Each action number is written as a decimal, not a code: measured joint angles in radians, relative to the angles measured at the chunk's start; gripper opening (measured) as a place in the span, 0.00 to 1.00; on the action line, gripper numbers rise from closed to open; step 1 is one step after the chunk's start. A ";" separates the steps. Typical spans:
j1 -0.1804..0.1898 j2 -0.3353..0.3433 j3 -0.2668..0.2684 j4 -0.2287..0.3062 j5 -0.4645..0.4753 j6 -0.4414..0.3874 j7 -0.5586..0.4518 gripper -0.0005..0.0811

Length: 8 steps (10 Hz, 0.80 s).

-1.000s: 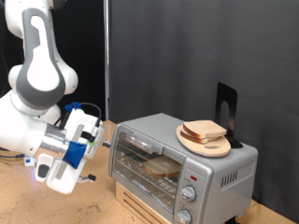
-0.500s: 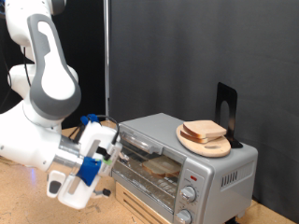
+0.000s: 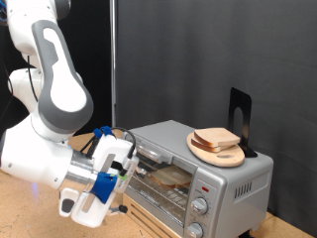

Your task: Make a piece of toast with the oven

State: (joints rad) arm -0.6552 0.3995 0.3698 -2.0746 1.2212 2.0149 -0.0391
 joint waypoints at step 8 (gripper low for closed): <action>0.026 0.192 0.029 0.184 0.051 -0.030 -0.184 1.00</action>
State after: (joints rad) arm -0.6290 0.5916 0.3990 -1.8909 1.2720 1.9845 -0.2228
